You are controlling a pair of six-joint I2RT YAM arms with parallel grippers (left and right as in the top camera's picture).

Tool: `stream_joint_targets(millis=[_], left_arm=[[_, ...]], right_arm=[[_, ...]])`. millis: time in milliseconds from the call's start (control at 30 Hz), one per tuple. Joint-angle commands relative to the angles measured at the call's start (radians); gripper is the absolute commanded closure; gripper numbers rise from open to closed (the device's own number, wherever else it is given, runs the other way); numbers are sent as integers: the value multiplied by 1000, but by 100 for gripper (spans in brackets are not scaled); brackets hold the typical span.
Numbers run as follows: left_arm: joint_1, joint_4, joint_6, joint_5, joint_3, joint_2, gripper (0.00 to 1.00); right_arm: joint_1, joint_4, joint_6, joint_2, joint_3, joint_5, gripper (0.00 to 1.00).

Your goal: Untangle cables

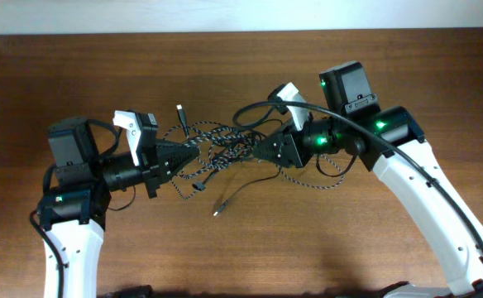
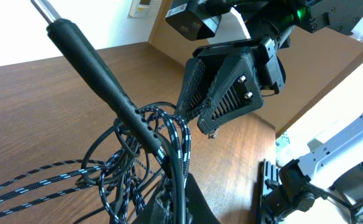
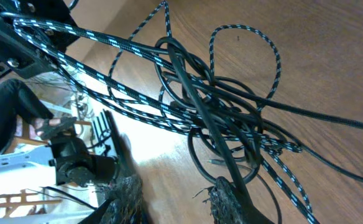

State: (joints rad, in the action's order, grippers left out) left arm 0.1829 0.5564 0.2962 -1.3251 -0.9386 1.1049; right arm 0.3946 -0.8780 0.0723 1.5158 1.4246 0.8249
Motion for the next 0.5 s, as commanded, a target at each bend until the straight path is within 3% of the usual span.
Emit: stream_joint_targets(millis=[0, 33, 100, 133, 167, 233, 367, 467], left_arm=[[0, -6, 19, -41, -6, -7, 100], [0, -6, 19, -41, -6, -7, 100], [0, -3, 19, -41, -6, -7, 100], [0, -2, 19, -41, -6, -7, 100], [0, -2, 19, -41, -6, -7, 100], [0, -2, 19, -41, -6, -7, 100], [0, -2, 19, -41, -6, -7, 100], [0, 5, 19, -44, -6, -7, 100]], right_arm=[[25, -1, -10, 18, -2, -55, 63], [43, 8, -76, 27, -2, -97, 65], [70, 3, -423, 46, -2, -291, 73], [72, 14, -512, 50, -2, -307, 71], [72, 35, -580, 50, -2, -308, 61], [72, 51, -672, 50, -2, -350, 59], [141, 83, -695, 62, -2, -431, 59], [195, 85, -818, 70, -2, -526, 66]])
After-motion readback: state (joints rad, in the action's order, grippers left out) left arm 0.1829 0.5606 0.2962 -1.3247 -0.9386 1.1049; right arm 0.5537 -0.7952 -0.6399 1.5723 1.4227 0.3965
